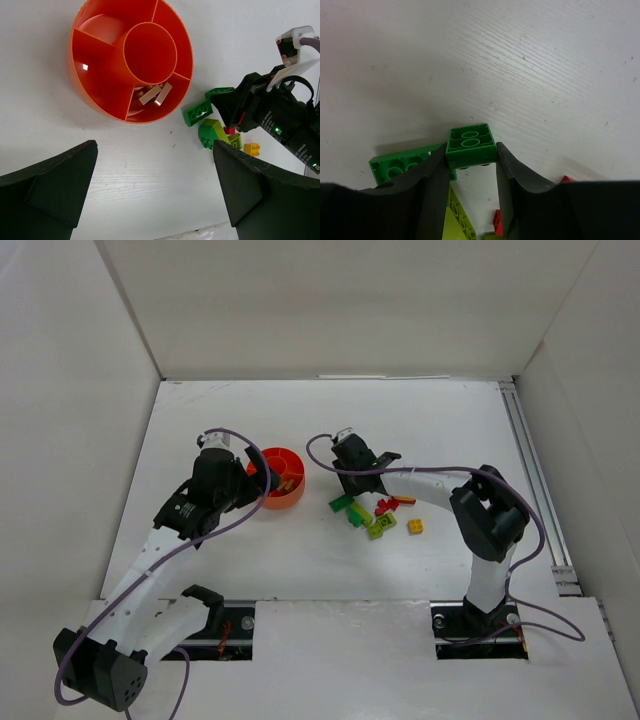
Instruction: Sort the legos into containers by color
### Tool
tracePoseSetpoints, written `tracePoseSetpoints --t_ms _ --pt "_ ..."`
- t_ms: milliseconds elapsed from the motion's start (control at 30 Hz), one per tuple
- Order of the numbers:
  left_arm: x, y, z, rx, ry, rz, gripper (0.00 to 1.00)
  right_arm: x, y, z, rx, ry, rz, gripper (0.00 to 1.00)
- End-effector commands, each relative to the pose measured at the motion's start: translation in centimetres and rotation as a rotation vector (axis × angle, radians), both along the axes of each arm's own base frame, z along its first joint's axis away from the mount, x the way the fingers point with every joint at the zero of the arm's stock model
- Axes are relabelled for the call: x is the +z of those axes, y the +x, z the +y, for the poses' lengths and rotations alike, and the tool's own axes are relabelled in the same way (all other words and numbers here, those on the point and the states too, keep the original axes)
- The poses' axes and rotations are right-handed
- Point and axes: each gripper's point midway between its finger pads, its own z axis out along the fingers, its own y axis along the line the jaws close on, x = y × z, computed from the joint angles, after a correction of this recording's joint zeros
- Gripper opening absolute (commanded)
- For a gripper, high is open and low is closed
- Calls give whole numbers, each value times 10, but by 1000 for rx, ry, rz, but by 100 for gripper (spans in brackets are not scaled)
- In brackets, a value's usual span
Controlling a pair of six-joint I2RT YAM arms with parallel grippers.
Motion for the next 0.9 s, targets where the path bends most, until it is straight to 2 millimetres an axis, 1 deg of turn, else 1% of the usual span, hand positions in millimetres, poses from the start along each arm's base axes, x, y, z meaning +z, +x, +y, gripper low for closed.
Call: tracePoseSetpoints --t_ms 0,33,100,133,200,233,267,300,333,367,400,433,467,500,567,633,667,700,733,767,800,833,867 --pt "9 3 1 2 -8 -37 100 14 10 12 -4 34 -44 32" --pt "12 3 1 2 -11 -45 100 19 12 14 -4 46 -57 32" --pt "12 3 1 2 -11 -45 100 20 12 14 3 41 -59 25" --pt "12 3 1 2 -11 -45 100 27 10 18 12 49 -67 24" --pt "10 0 6 21 5 -40 100 36 10 15 22 40 -85 20" --pt "10 -2 7 27 -1 -33 100 45 9 20 32 55 -100 20" --pt "10 -2 9 37 5 -36 100 60 10 20 45 62 -123 20" --pt "10 -3 12 52 4 -33 100 67 8 23 62 67 -138 18" --pt "13 -4 12 52 0 -41 100 79 7 29 80 81 -161 18" --pt "11 -6 12 57 -2 -28 100 91 8 32 93 101 -179 18" --pt "13 -7 13 58 -6 -38 100 107 5 38 130 124 -212 18" --pt "12 -7 15 72 -5 -30 100 120 5 45 160 161 -227 18" --pt "13 -9 17 80 -1 -33 100 129 -2 56 198 185 -243 18" --pt "11 -10 19 96 -4 -24 100 147 -1 61 230 219 -287 18" --pt "11 -10 25 127 1 -22 100 167 -17 85 331 279 -312 18" --pt "5 -13 34 193 -5 15 100 188 -25 101 413 319 -350 18" --pt "12 -10 42 250 -5 5 100 193 -33 111 451 345 -345 18" --pt "9 -16 48 280 4 35 100 206 -43 126 511 370 -372 18" --pt "10 -16 53 313 6 39 100 210 -47 137 562 374 -394 18" --pt "10 -17 63 378 7 52 100 221 -59 153 623 399 -409 18" --pt "14 -16 64 395 -1 41 100 213 -65 161 665 388 -398 18" --pt "13 -18 70 424 8 53 100 226 -67 172 696 403 -422 18" --pt "15 -20 74 452 10 58 100 215 -68 181 752 360 -415 18"
